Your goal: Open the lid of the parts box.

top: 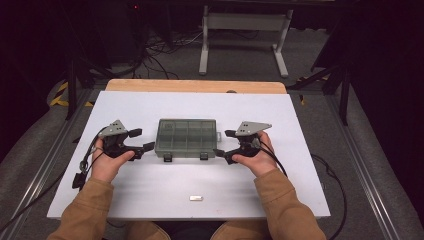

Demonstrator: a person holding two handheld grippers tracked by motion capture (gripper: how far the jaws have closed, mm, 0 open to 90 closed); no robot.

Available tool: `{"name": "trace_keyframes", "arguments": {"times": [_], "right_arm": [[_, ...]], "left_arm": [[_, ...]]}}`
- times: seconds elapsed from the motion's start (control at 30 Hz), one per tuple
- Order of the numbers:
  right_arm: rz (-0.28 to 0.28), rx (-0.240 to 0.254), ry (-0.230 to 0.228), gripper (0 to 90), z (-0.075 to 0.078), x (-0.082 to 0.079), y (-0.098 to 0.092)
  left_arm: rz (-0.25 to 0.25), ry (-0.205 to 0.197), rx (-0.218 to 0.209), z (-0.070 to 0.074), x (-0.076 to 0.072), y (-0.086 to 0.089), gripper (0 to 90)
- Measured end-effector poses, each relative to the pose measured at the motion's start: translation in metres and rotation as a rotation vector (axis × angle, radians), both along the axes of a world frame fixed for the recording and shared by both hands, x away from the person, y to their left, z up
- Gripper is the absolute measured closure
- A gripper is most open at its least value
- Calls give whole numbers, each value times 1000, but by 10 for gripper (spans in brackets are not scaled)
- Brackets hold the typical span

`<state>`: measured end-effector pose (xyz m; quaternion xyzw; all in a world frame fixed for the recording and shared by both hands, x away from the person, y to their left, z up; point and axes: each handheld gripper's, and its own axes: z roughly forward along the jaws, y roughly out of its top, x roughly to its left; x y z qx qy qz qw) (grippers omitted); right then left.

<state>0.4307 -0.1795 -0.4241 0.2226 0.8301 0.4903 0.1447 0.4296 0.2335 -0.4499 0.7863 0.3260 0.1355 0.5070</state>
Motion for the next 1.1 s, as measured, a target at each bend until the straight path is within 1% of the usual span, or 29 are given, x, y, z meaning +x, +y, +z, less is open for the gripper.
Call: {"name": "trace_keyframes", "arguments": {"times": [0.2, 0.27, 0.4, 0.43, 0.57, 0.67, 0.8, 0.9, 0.93, 1.0, 1.07, 1.1], "right_arm": [[7, -21, 32, 233, -6, 1, 0], [8, -29, 38, 249, -9, 2, 0], [10, -48, 53, 286, -15, 3, 3], [10, -48, 53, 286, -15, 3, 3], [7, -75, 50, 323, -20, 4, 4], [8, -82, 59, 333, -24, 4, 5], [9, -92, 66, 359, -28, 5, 4], [11, -94, 67, 377, -29, 4, 4], [15, -95, 72, 382, -31, 5, 4], [21, -96, 77, 386, -33, 5, 5], [25, -104, 82, 395, -35, 5, 5], [25, -106, 84, 398, -36, 5, 6]], "left_arm": [[-11, 18, 38, -5, 2, -1, 200], [-17, 23, 37, -7, 2, -1, 221], [-38, 22, 49, -10, 3, -2, 245], [-41, 25, 49, -11, 3, -2, 245], [-60, 41, 55, -16, 4, -1, 271], [-76, 46, 47, -21, 4, -1, 298], [-85, 51, 52, -25, 4, -2, 311], [-91, 50, 60, -26, 4, -2, 323], [-98, 58, 68, -27, 4, -3, 336], [-103, 59, 79, -28, 4, -3, 349], [-106, 62, 84, -29, 4, -3, 368], [-107, 69, 79, -30, 4, -3, 378]]}}
